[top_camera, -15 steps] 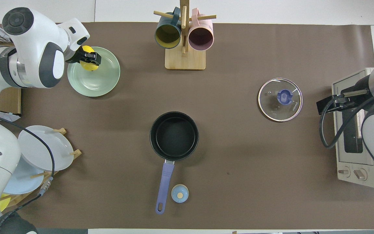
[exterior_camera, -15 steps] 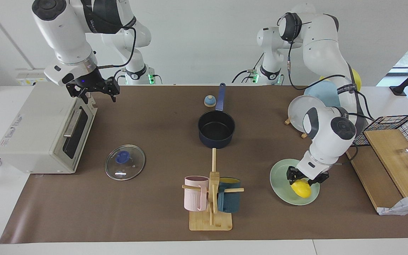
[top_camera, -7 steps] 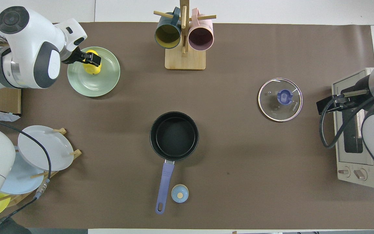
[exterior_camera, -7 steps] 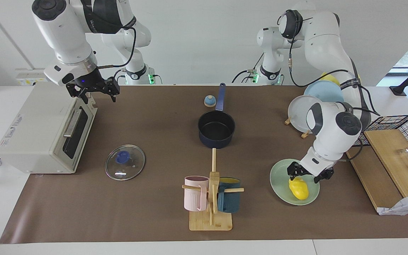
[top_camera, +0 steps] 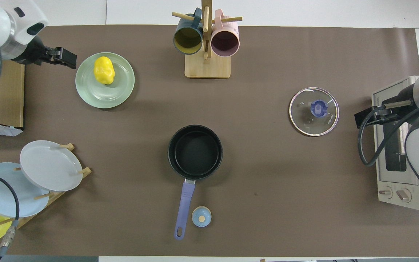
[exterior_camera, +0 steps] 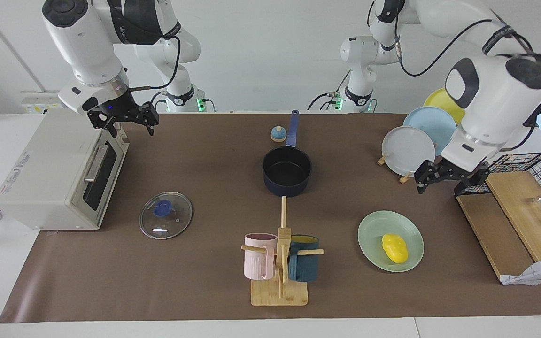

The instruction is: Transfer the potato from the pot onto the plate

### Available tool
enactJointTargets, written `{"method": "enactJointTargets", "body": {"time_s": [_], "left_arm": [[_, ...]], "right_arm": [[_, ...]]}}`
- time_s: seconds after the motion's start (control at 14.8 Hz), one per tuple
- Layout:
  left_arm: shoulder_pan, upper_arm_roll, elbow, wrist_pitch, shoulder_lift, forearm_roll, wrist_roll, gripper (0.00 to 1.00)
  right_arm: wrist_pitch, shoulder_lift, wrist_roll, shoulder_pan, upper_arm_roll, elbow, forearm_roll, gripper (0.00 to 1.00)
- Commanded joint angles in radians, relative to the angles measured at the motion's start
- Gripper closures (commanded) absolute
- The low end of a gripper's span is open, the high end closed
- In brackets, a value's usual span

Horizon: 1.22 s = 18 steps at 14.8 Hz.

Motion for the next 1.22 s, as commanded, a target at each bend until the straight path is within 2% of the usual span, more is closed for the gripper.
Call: {"method": "enactJointTargets", "body": {"time_s": [0.0,0.2,0.41,0.47,1.15], "left_arm": [[0.014,-0.002,-0.042,-0.143,-0.136,0.007,-0.015,0.0],[0.015,-0.002,-0.113,-0.234,-0.239,0.008,-0.028,0.0],[0.009,-0.003,-0.272,-0.219,-0.325,0.008,-0.029,0.0],[0.011,-0.003,-0.298,-0.204,-0.341,0.007,-0.028,0.0],[-0.015,-0.003,-0.248,-0.217,-0.315,-0.038,-0.081,0.0]], "right_arm": [[0.011,-0.018,0.008,-0.019,0.011,-0.018,0.025,0.0],[0.011,-0.018,0.008,-0.019,0.01,-0.018,0.025,0.0],[0.011,-0.018,0.008,-0.019,0.01,-0.018,0.025,0.0],[0.011,-0.018,0.008,-0.019,0.01,-0.018,0.025,0.0],[0.009,-0.018,0.008,-0.02,0.011,-0.018,0.025,0.0]]}}
